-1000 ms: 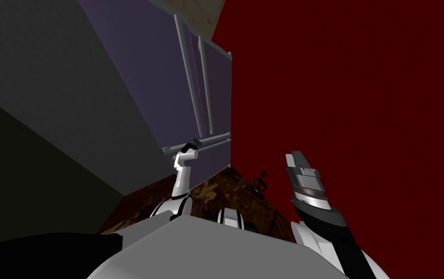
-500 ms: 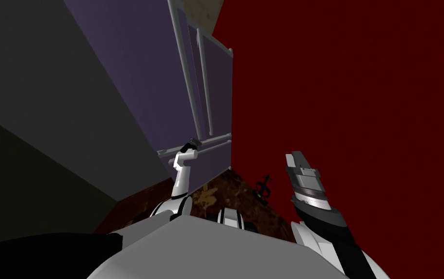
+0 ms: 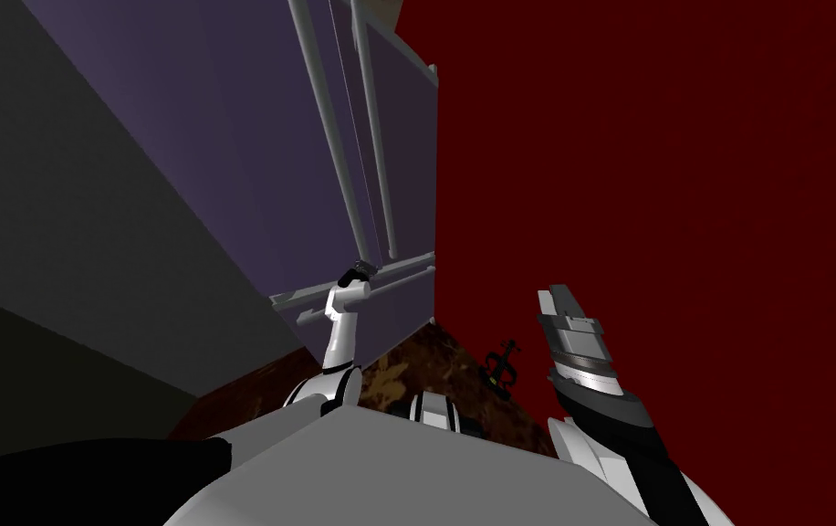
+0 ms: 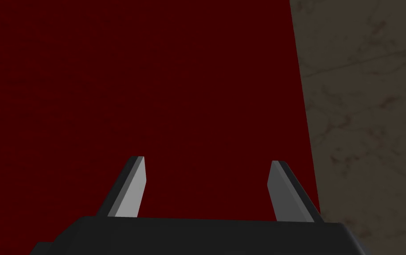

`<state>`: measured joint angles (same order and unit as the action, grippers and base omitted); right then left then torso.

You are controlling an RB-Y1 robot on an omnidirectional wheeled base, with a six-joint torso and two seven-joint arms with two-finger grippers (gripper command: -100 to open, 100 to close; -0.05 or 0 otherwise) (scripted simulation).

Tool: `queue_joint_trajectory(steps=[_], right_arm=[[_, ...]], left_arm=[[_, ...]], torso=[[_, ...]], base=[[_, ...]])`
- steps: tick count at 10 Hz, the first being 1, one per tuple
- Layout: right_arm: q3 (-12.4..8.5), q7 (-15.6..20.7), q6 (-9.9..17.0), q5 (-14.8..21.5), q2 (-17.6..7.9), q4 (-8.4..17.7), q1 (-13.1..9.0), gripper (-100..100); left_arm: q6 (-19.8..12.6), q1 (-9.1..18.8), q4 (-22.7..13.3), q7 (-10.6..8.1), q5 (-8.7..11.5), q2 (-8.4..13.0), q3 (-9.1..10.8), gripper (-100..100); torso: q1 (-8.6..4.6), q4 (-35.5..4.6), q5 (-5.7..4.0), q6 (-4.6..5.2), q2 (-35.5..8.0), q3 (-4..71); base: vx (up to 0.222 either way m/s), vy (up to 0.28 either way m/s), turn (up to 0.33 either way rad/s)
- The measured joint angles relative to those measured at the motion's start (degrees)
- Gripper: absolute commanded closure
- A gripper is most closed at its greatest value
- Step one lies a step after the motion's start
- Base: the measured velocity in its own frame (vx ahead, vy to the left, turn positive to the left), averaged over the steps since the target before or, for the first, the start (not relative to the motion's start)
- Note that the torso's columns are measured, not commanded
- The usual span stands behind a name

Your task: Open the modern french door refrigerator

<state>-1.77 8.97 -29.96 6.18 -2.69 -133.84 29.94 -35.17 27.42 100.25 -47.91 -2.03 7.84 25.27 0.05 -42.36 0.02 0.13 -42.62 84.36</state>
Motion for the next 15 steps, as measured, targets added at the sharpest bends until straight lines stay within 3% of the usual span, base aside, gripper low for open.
queue_joint_trajectory(steps=[2, 3, 5, 7, 15], right_arm=[[0.0, 0.0, 0.0, 0.0, 0.0, 0.0, 0.0, 0], [0.0, 0.0, 0.0, 0.0, 0.0, 0.0, 0.01, 0], [0.0, 0.0, -0.01, 0.0, 0.02, -0.01, 0.02, 0], [0.0, 0.0, 0.0, 0.0, 0.0, 0.0, 0.0, 0], [-0.01, 0.0, 0.01, 0.0, 0.0, 0.01, -0.02, 0]], left_arm=[[-0.39, 1.01, -0.6, -0.53, -2.15, -0.44, 1.29, -100], [-0.37, 1.08, -0.65, -0.59, -2.28, -0.44, 1.36, 100], [-0.25, 0.33, 0.2, -0.22, -0.36, -0.17, 0.08, 100], [-0.2, -0.14, 0.54, -0.08, 0.21, -0.33, -0.41, 100], [-0.61, 2.32, -1.57, 1.95, 6.05, -1.42, -8.82, 100]], torso=[[-0.03, 0.02, -0.06, -0.09, 0.38, 0.25], [-0.17, 0.08, -0.06, -0.15, 0.4, 0.26], [-0.23, 0.06, -0.03, -0.4, 0.11, 0.04], [0.1, 0.04, 0.01, 0.07, 0.07, 0.05], [-0.33, -0.08, -0.15, -0.01, 0.17, 0.1]], base=[[0.006, 0.06, -0.11], [-0.009, -0.03, 0.213], [0.005, -0.062, 0.16], [-0.121, 0.092, -0.061], [-0.243, 0.162, -0.126]])
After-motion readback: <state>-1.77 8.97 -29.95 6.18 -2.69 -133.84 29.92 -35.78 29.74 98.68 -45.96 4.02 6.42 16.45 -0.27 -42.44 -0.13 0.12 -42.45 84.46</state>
